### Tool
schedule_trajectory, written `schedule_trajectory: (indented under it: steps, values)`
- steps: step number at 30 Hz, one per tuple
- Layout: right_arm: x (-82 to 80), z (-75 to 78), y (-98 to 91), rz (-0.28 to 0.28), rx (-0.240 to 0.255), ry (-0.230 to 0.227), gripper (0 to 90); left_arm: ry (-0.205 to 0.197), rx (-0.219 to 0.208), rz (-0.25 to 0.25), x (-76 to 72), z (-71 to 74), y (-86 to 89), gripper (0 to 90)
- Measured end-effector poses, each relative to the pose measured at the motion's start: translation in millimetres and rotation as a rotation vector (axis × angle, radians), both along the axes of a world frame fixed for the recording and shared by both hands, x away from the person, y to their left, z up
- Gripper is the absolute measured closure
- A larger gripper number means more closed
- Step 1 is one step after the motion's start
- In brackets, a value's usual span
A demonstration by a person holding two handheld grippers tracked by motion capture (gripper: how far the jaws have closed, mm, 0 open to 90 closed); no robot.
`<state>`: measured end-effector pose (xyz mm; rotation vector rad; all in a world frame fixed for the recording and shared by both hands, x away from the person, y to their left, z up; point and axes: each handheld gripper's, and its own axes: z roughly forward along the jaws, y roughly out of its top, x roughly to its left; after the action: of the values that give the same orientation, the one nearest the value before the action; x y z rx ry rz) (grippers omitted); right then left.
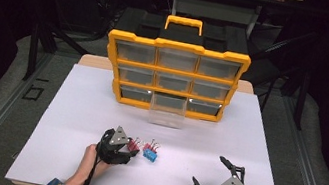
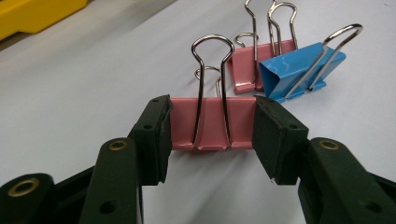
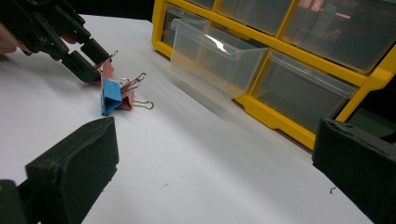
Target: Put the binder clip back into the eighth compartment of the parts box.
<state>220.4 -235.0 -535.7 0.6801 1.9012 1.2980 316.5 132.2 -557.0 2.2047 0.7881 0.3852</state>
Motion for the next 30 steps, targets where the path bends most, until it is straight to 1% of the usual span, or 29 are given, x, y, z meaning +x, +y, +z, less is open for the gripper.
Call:
schedule_trajectory:
  steps: [2, 3, 5, 6, 10, 17, 22, 25, 30]
  values:
    - [0.0, -0.1, 0.2, 0.0, 0.001, 0.001, 0.0, -0.008, 0.0, 0.009, 0.7, 1.3, 3.2, 49.7]
    - [0.0, -0.1, 0.2, 0.0, 0.0, 0.002, 0.0, -0.008, -0.01, 0.019, 1.3, 2.2, 6.0, 49.6]
    - [0.0, -0.1, 0.2, 0.0, 0.0, 0.002, 0.0, -0.01, -0.008, 0.02, 1.7, 3.0, 7.6, 49.6]
    - [0.0, -0.1, 0.3, 0.0, 0.0, 0.003, 0.0, -0.009, -0.015, 0.026, 1.9, 3.5, 8.7, 49.6]
    - [0.0, -0.1, 0.4, 0.0, 0.0, 0.003, 0.0, -0.017, -0.024, 0.037, 3.1, 5.2, 11.9, 49.6]
    - [0.5, -0.4, 0.8, 0.001, -0.002, 0.005, 0.0, -0.018, -0.029, 0.041, 5.4, 6.7, 13.3, 49.6]
    - [0.5, -0.5, 0.3, 0.001, 0.004, 0.007, 0.0, -0.029, -0.031, 0.041, 8.1, 9.7, 14.9, 49.6]
    - [0.8, -0.6, 0.2, 0.0, 0.005, 0.008, 0.0, -0.034, -0.034, 0.04, 11.6, 12.6, 17.4, 49.6]
    - [0.5, -0.5, -0.1, 0.002, 0.006, 0.007, 0.0, -0.04, -0.044, 0.054, 17.5, 17.1, 22.1, 49.6]
